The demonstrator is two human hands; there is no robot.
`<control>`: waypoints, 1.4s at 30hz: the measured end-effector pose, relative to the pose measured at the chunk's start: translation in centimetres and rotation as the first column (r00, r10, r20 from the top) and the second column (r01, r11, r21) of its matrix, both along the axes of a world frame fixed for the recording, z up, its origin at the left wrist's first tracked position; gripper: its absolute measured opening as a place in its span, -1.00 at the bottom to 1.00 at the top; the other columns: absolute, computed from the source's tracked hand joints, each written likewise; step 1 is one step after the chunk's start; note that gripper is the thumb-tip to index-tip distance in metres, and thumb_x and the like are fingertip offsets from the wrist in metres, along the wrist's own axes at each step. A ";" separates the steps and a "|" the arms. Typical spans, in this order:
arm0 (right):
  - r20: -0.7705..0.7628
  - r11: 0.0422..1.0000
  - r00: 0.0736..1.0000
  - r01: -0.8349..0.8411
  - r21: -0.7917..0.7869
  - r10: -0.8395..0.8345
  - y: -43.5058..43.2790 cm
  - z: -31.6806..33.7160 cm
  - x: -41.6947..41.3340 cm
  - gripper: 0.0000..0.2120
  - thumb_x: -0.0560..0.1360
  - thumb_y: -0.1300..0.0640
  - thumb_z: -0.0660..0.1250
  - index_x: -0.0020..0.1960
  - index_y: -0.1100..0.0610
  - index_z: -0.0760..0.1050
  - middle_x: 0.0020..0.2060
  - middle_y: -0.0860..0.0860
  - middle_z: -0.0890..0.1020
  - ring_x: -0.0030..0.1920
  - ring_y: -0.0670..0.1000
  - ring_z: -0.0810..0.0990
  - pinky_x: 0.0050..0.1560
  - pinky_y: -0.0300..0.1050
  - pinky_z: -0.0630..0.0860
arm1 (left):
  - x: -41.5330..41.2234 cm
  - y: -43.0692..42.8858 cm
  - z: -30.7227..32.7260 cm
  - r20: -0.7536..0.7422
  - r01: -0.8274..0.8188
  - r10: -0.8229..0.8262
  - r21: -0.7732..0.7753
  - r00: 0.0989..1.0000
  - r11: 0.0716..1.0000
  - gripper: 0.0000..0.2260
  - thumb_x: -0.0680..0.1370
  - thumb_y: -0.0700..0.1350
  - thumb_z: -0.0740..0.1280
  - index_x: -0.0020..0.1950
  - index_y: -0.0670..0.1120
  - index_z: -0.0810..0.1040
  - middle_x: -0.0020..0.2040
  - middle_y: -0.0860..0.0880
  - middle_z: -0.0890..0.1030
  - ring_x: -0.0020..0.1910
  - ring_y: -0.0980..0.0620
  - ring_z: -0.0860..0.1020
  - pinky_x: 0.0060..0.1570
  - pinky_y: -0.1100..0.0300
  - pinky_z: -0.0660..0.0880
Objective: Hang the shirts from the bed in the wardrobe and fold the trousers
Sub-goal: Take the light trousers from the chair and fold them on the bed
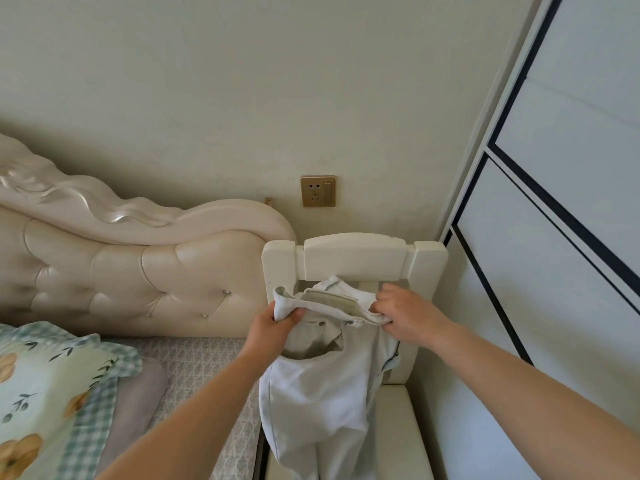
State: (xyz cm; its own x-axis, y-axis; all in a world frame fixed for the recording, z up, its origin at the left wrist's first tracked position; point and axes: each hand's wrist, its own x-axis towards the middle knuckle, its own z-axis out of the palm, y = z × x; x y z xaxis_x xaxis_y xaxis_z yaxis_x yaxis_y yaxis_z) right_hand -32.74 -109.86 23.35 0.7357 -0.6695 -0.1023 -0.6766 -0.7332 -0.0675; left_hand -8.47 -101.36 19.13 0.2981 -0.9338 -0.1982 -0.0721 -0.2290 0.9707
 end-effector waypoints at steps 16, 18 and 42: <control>0.048 0.635 0.670 -0.675 -0.376 0.740 4.9 0.2 1.0 -0.91 0.39 0.28 0.43 -0.22 0.13 0.57 -0.27 0.01 0.59 -0.24 -0.01 0.47 -0.06 -0.21 0.46 | 0.7 -5.0 -1.8 -0.255 0.609 -0.553 0.353 0.793 0.710 -0.42 0.38 0.02 0.49 0.34 -0.10 0.44 0.20 -0.10 0.60 0.16 -0.06 0.58 0.14 0.05 0.53; 0.088 0.706 0.732 -0.607 -0.364 0.675 4.5 0.5 0.6 -0.88 0.33 0.31 0.45 -0.25 0.13 0.57 -0.30 0.00 0.58 -0.27 -0.01 0.47 -0.13 -0.24 0.43 | 0.1 -4.9 -1.9 -0.208 0.588 -0.552 0.351 0.808 0.728 -0.49 0.34 0.07 0.46 0.23 -0.10 0.51 0.05 -0.06 0.67 0.02 0.00 0.64 -0.05 0.16 0.58; -0.205 0.990 0.969 0.129 -0.055 -0.138 -0.2 -1.5 -4.2 -0.79 0.46 0.03 0.24 0.04 0.05 0.55 0.09 -0.01 0.54 0.16 0.03 0.43 0.21 -0.13 0.28 | -2.7 -1.8 0.0 0.498 0.319 -0.243 -0.071 0.832 0.945 -0.93 0.50 0.08 0.37 -0.14 0.14 0.62 -0.11 0.30 0.54 -0.15 0.32 0.52 -0.22 0.49 0.40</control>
